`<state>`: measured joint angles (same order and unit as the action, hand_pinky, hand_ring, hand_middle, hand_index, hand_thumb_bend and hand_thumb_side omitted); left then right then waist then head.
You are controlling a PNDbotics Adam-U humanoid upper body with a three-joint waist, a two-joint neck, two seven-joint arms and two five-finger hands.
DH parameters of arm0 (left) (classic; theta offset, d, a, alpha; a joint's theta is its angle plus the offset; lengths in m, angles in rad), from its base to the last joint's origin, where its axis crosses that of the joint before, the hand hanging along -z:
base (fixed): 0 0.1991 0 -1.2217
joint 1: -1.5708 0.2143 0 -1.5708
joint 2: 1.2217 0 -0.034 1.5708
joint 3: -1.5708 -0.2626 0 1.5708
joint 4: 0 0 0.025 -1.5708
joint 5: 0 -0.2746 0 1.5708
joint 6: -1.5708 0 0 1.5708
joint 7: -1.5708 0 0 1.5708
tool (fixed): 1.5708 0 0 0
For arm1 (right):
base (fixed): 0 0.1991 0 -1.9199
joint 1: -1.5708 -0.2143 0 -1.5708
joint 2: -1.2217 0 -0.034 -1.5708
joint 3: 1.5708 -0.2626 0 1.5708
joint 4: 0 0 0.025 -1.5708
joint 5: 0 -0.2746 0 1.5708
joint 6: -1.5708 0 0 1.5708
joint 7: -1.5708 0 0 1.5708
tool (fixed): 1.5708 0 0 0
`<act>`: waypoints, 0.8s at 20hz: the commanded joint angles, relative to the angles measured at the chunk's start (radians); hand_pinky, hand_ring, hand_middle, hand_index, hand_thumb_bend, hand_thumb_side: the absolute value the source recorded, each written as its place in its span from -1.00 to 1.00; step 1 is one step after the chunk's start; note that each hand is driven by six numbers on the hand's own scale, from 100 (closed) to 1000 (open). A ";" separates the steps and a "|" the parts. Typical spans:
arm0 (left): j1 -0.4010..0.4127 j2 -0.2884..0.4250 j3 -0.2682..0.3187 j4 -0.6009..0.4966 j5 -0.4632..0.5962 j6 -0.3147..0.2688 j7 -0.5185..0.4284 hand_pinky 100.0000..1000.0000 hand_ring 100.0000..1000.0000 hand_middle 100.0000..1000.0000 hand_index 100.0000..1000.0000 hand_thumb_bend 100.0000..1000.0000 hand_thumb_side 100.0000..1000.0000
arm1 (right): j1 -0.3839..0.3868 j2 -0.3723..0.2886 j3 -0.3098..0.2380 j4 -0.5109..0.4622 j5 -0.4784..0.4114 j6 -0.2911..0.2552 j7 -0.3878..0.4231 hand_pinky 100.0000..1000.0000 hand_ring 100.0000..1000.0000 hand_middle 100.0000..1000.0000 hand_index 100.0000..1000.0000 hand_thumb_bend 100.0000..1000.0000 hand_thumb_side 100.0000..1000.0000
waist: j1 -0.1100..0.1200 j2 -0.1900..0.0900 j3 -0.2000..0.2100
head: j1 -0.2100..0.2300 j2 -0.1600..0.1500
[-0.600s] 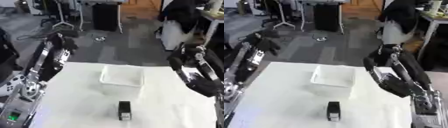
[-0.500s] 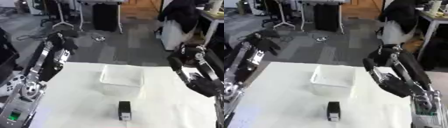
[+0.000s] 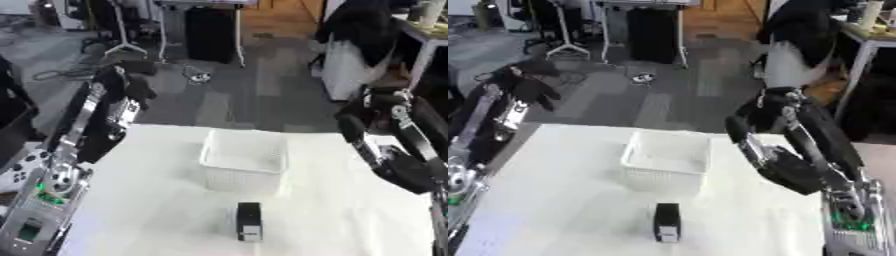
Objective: Pick up objects on the table and place them in the box.
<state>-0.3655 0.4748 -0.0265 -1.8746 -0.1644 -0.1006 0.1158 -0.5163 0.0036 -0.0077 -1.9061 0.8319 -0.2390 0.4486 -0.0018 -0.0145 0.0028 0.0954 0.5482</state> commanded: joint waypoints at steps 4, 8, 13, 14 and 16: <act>-0.009 0.029 0.001 -0.004 -0.045 -0.010 -0.066 -0.20 0.09 0.41 0.63 -0.87 0.88 | -0.016 0.008 -0.006 -0.031 0.006 0.003 -0.003 -0.31 -0.29 -0.25 0.13 -0.46 1.00 | 0.007 -0.011 -0.003 | -0.048 0.023; -0.015 0.046 -0.014 0.018 -0.100 -0.035 -0.145 -0.16 0.14 0.48 0.68 -0.87 0.90 | -0.011 0.014 -0.006 -0.043 0.006 0.008 -0.001 -0.31 -0.29 -0.25 0.13 -0.47 1.00 | 0.013 -0.013 -0.014 | -0.063 0.035; -0.048 0.092 -0.061 0.060 -0.204 -0.049 -0.240 -0.28 0.02 0.39 0.69 -0.88 0.93 | -0.005 0.023 -0.002 -0.058 0.005 0.011 0.004 -0.31 -0.29 -0.25 0.13 -0.47 1.00 | 0.023 -0.016 -0.030 | -0.048 0.044; -0.052 0.099 -0.071 0.068 -0.225 -0.047 -0.265 -0.75 -0.25 0.06 0.68 -0.87 1.00 | -0.005 0.024 0.000 -0.060 0.004 0.010 0.006 -0.31 -0.29 -0.25 0.13 -0.47 1.00 | 0.025 -0.016 -0.034 | -0.041 0.044; -0.065 0.109 -0.089 0.079 -0.257 -0.039 -0.320 -0.85 -0.30 0.00 0.65 -0.87 1.00 | -0.004 0.025 0.004 -0.062 0.001 0.009 0.010 -0.31 -0.29 -0.25 0.13 -0.48 1.00 | 0.027 -0.016 -0.038 | -0.032 0.044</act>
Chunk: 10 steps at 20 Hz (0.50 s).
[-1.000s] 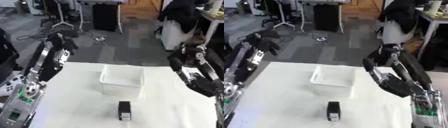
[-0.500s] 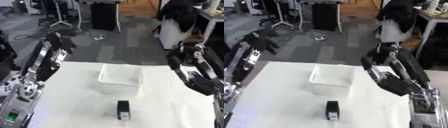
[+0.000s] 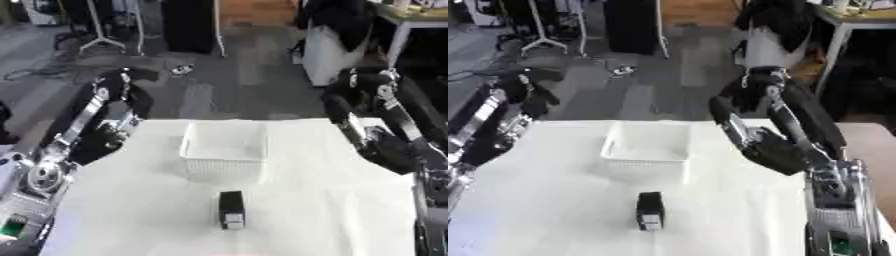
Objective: Pick up objects on the table and place them in the box.
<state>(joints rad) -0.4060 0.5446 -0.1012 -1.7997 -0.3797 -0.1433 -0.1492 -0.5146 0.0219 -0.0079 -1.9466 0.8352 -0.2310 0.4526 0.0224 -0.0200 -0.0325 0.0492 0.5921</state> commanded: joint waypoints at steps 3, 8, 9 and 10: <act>-0.044 0.051 -0.045 0.015 -0.074 0.014 -0.119 -0.88 -0.34 -0.03 0.64 -0.87 1.00 | -0.004 0.009 0.008 -0.023 -0.005 -0.001 0.011 -0.31 -0.29 -0.25 0.13 -0.48 1.00 | 0.006 -0.012 -0.007 | 0.027 -0.002; -0.080 0.058 -0.114 0.029 -0.140 0.002 -0.154 -1.00 -0.49 -0.17 0.58 -0.70 1.00 | -0.004 0.010 0.011 -0.024 -0.008 -0.004 0.015 -0.30 -0.29 -0.25 0.13 -0.48 1.00 | 0.007 -0.014 -0.012 | 0.039 -0.009; -0.085 0.058 -0.122 0.030 -0.155 -0.007 -0.154 -0.99 -0.48 -0.16 0.59 -0.73 1.00 | -0.004 0.010 0.011 -0.024 -0.008 -0.004 0.016 -0.30 -0.29 -0.25 0.13 -0.48 1.00 | 0.007 -0.014 -0.012 | 0.039 -0.010; -0.091 0.058 -0.131 0.031 -0.170 -0.017 -0.155 -1.00 -0.55 -0.26 0.58 -0.56 1.00 | -0.004 0.010 0.012 -0.024 -0.009 -0.005 0.017 -0.30 -0.29 -0.25 0.13 -0.48 1.00 | 0.008 -0.014 -0.012 | 0.041 -0.011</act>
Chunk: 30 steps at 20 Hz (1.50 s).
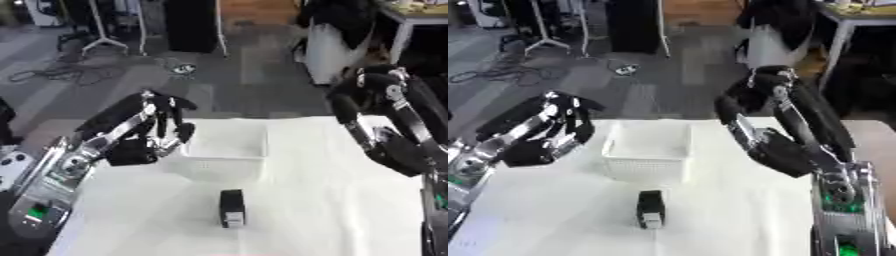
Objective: Pick up objects on the table and place them in the box.
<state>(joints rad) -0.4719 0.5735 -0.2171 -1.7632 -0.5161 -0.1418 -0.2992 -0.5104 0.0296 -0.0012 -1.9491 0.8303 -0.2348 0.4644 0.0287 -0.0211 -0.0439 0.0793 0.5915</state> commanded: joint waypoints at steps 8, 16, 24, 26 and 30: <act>-0.045 0.027 -0.050 0.023 -0.128 -0.085 -0.081 -0.64 -0.32 -0.14 0.77 -0.22 1.00 | -0.008 0.005 0.007 -0.023 -0.004 -0.002 0.007 -0.30 -0.29 -0.25 0.13 -0.48 1.00 | 0.003 -0.013 -0.005 | 0.017 -0.003; -0.058 0.018 -0.063 0.032 -0.123 -0.141 -0.307 -0.20 0.11 0.27 0.83 -0.29 1.00 | -0.008 0.004 0.008 -0.021 -0.005 -0.004 0.010 -0.30 -0.29 -0.25 0.13 -0.48 1.00 | 0.003 -0.013 -0.006 | 0.017 0.003; -0.060 -0.004 -0.075 0.030 -0.035 -0.102 -0.361 -0.42 0.01 0.17 0.80 -0.50 1.00 | -0.009 0.004 0.008 -0.020 -0.006 -0.005 0.010 -0.30 -0.29 -0.25 0.13 -0.49 1.00 | 0.003 -0.013 -0.006 | 0.017 0.003; -0.060 -0.007 -0.078 0.035 -0.029 -0.091 -0.375 -0.48 -0.06 0.13 0.78 -0.59 1.00 | -0.009 0.004 0.008 -0.020 -0.006 -0.005 0.010 -0.30 -0.29 -0.25 0.13 -0.49 1.00 | 0.003 -0.013 -0.006 | 0.017 0.004; -0.064 -0.017 -0.085 0.046 -0.019 -0.074 -0.396 -0.58 -0.14 0.07 0.72 -0.61 1.00 | -0.009 0.005 0.009 -0.019 -0.006 -0.006 0.011 -0.30 -0.29 -0.25 0.13 -0.49 1.00 | 0.002 -0.012 -0.007 | 0.019 0.005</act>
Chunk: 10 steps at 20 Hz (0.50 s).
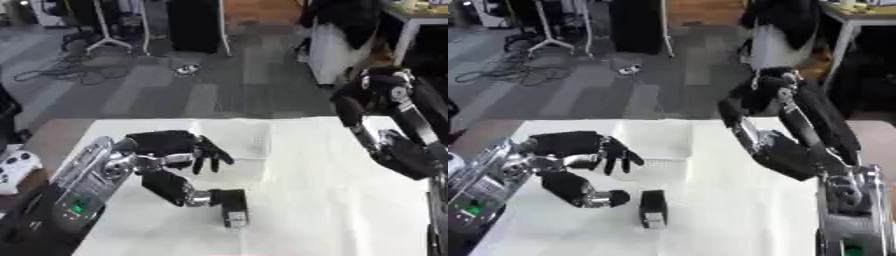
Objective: Pick up objects on the table and place them in the box.
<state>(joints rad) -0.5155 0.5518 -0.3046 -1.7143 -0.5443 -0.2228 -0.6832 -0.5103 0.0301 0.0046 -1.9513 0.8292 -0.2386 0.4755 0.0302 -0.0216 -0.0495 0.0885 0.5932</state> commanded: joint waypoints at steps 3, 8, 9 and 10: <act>-0.025 -0.004 -0.004 0.010 0.014 0.031 -0.013 -0.78 -0.31 -0.04 0.69 -0.62 0.98 | -0.008 0.007 0.004 -0.017 -0.005 -0.002 0.001 -0.30 -0.29 -0.25 0.13 -0.49 1.00 | 0.002 -0.013 -0.003 | 0.015 0.005; -0.029 -0.009 -0.025 0.017 0.013 0.042 -0.025 -0.88 -0.37 -0.06 0.67 -0.63 0.96 | -0.008 0.009 0.005 -0.019 -0.005 -0.002 0.002 -0.30 -0.29 -0.25 0.13 -0.49 1.00 | 0.003 -0.013 -0.006 | 0.015 0.007; -0.029 -0.009 -0.029 0.018 0.013 0.040 -0.031 -0.88 -0.37 -0.06 0.67 -0.65 0.96 | -0.008 0.009 0.005 -0.020 -0.005 -0.002 0.002 -0.30 -0.29 -0.25 0.13 -0.49 1.00 | 0.003 -0.013 -0.007 | 0.013 0.007; -0.028 -0.008 -0.034 0.020 0.013 0.037 -0.040 -0.88 -0.37 -0.06 0.67 -0.65 0.96 | -0.009 0.009 0.005 -0.020 -0.005 -0.002 0.003 -0.30 -0.29 -0.25 0.13 -0.49 1.00 | 0.003 -0.012 -0.007 | 0.010 0.006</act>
<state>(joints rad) -0.5247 0.5349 -0.3400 -1.6888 -0.5362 -0.1841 -0.7158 -0.5102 0.0328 0.0058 -1.9513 0.8288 -0.2389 0.4761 0.0320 -0.0222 -0.0556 0.0969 0.6003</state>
